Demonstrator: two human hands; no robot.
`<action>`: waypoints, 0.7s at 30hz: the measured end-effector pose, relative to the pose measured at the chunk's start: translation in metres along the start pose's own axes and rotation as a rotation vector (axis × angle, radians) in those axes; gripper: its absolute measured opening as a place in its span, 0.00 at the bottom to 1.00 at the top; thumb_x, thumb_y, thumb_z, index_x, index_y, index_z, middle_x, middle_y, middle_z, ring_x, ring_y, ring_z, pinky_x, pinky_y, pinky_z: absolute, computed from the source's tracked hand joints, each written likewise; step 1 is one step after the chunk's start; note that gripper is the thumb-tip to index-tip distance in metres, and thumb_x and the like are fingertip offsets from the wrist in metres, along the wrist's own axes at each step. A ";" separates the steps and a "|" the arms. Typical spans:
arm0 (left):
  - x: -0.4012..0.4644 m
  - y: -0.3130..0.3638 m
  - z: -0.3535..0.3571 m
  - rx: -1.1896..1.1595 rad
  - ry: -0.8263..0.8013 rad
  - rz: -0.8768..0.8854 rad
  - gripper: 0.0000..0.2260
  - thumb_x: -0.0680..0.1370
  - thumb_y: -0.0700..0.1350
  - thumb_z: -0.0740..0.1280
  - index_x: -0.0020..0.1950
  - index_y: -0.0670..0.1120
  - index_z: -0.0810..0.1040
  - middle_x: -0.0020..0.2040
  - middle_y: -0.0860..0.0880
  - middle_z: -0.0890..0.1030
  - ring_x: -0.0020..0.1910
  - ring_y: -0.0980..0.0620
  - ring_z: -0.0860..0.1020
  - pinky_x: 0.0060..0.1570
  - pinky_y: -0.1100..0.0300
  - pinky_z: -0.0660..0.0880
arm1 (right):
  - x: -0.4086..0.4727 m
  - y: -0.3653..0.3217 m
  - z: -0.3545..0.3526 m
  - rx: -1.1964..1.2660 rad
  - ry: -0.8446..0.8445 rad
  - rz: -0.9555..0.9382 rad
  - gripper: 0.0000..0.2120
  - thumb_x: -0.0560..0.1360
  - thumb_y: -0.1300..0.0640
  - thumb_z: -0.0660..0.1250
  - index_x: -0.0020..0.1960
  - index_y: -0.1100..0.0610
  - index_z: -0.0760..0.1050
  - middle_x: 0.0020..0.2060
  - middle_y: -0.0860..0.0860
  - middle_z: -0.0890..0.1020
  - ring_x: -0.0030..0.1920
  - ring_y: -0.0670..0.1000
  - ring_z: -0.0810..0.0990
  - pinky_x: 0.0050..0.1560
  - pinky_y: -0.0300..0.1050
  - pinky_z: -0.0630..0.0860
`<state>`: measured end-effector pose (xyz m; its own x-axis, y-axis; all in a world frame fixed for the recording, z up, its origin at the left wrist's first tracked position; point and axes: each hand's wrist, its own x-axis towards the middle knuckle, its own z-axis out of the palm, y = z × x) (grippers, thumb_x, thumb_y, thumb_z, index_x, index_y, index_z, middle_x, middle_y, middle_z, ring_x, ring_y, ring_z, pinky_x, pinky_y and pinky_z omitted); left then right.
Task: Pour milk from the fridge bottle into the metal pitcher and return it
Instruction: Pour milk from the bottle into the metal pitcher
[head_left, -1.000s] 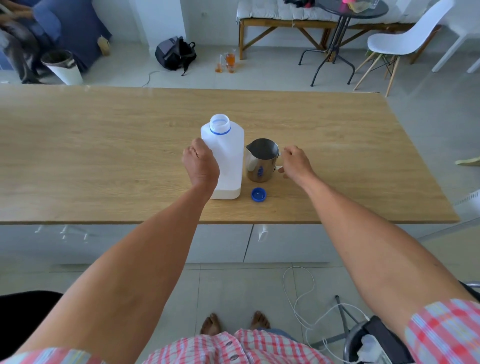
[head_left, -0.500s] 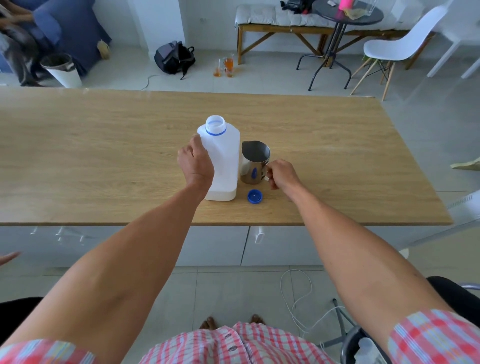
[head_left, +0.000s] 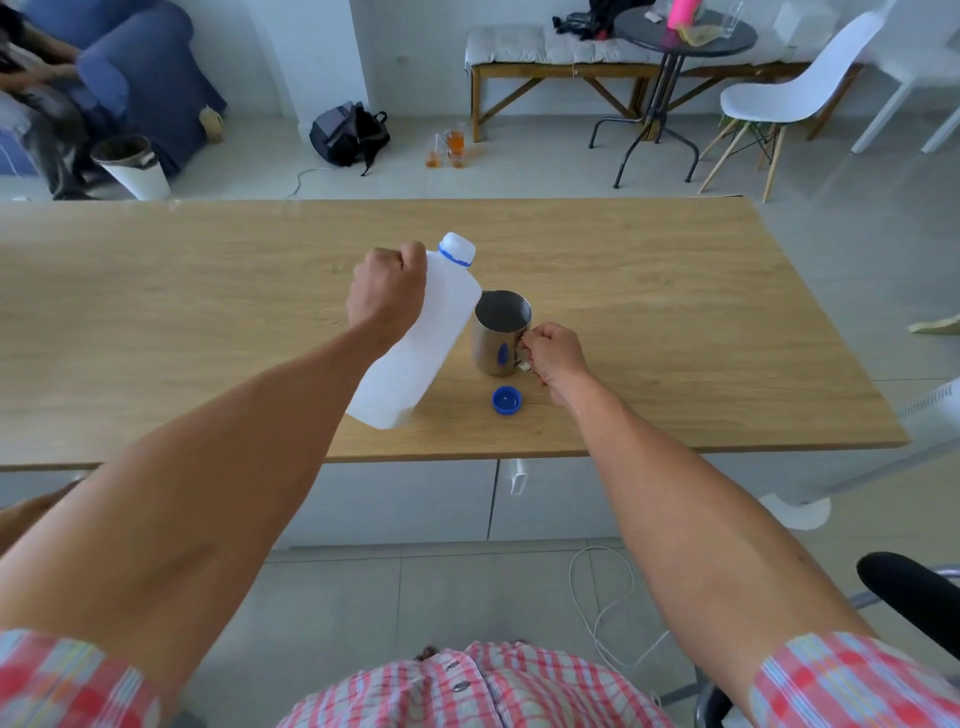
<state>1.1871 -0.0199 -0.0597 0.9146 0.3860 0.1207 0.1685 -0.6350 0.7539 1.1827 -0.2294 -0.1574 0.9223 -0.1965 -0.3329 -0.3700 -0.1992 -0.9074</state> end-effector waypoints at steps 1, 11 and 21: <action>0.002 0.000 0.000 0.034 -0.017 0.003 0.18 0.77 0.53 0.55 0.30 0.46 0.58 0.28 0.51 0.61 0.27 0.49 0.60 0.28 0.57 0.57 | 0.000 0.000 0.000 0.003 0.001 -0.003 0.10 0.80 0.64 0.60 0.41 0.57 0.75 0.38 0.54 0.79 0.31 0.48 0.70 0.17 0.31 0.61; 0.007 -0.003 0.024 0.243 -0.173 0.049 0.19 0.76 0.56 0.54 0.30 0.45 0.63 0.28 0.49 0.68 0.26 0.47 0.65 0.29 0.57 0.61 | 0.003 0.001 0.001 0.013 0.024 -0.022 0.14 0.81 0.63 0.61 0.38 0.56 0.74 0.36 0.53 0.79 0.30 0.48 0.70 0.18 0.32 0.62; 0.006 -0.001 0.038 0.373 -0.259 0.056 0.16 0.76 0.53 0.54 0.33 0.44 0.67 0.31 0.47 0.71 0.29 0.46 0.69 0.30 0.56 0.63 | 0.008 0.004 0.000 -0.003 0.016 -0.037 0.09 0.81 0.63 0.61 0.44 0.58 0.76 0.38 0.54 0.79 0.33 0.48 0.72 0.20 0.32 0.64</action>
<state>1.2067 -0.0426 -0.0840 0.9799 0.1942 -0.0461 0.1933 -0.8663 0.4607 1.1887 -0.2321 -0.1633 0.9333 -0.2040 -0.2955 -0.3364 -0.2093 -0.9181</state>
